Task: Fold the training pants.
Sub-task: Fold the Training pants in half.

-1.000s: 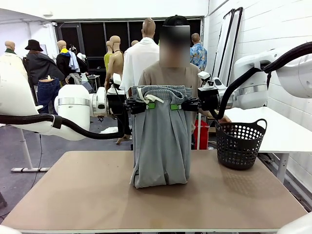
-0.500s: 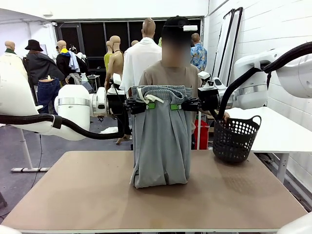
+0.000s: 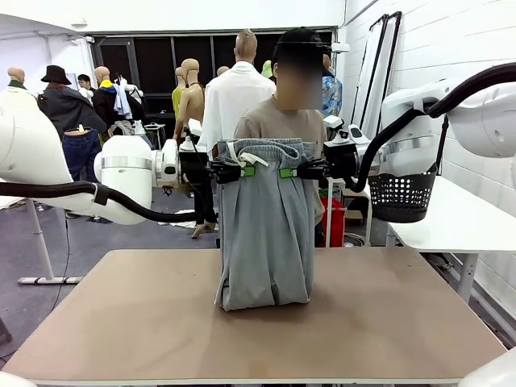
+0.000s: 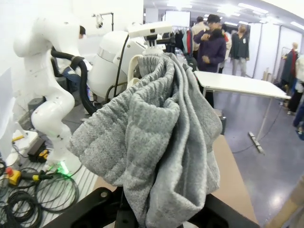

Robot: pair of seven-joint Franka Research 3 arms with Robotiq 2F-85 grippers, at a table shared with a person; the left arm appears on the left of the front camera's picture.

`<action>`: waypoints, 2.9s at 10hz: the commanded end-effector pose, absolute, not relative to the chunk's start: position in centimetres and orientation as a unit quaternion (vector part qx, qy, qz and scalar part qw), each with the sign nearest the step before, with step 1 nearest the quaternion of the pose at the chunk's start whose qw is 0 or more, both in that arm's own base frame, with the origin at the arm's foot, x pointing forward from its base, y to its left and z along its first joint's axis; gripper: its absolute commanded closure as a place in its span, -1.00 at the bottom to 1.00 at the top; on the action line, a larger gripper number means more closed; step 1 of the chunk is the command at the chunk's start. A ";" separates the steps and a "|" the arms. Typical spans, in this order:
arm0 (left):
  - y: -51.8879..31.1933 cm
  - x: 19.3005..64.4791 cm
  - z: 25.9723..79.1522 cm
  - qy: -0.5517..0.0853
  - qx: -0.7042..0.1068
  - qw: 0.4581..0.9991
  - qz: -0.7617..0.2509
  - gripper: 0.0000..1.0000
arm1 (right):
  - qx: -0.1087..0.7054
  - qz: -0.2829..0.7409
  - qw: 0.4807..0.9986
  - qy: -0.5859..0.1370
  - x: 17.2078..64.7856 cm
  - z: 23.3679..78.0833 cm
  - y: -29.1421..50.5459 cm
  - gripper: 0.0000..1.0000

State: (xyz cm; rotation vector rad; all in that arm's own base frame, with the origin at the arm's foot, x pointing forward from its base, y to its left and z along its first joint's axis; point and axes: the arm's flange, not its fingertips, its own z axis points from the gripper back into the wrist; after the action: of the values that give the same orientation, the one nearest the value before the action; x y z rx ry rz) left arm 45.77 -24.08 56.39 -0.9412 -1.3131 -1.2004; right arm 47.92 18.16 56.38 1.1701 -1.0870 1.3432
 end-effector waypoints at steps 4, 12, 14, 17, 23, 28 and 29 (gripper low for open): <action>-23.1 51.1 58.9 -0.552 -0.355 0.578 -0.485 1.00 | 0.456 0.563 0.528 -0.443 52.2 57.8 19.5 1.00; -23.9 52.0 57.8 -0.557 -0.354 0.571 -0.488 1.00 | 0.452 0.567 0.509 -0.465 53.1 57.7 19.5 1.00; -24.4 54.1 58.8 -0.558 -0.343 0.574 -0.491 1.00 | 0.443 0.575 0.506 -0.466 55.4 58.6 19.8 1.00; -25.3 57.4 61.1 -0.561 -0.318 0.574 -0.504 1.00 | 0.426 0.587 0.502 -0.471 59.9 60.4 20.3 1.00; -25.3 63.3 65.4 -0.587 -0.267 0.580 -0.499 1.00 | 0.362 0.617 0.477 -0.510 65.5 64.8 22.2 1.00; -24.0 63.4 60.1 -0.577 -0.309 0.588 -0.476 1.00 | 0.378 0.633 0.466 -0.490 64.8 60.1 21.7 1.00; -23.9 62.8 59.4 -0.571 -0.316 0.589 -0.477 1.00 | 0.387 0.627 0.470 -0.487 64.1 58.9 21.5 1.00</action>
State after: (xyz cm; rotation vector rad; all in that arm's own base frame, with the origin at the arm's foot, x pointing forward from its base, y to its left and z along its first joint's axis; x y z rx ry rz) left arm 64.06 -24.66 59.48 -0.7020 -1.3154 -1.1098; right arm 65.64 21.87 59.64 0.9160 -1.1889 1.5331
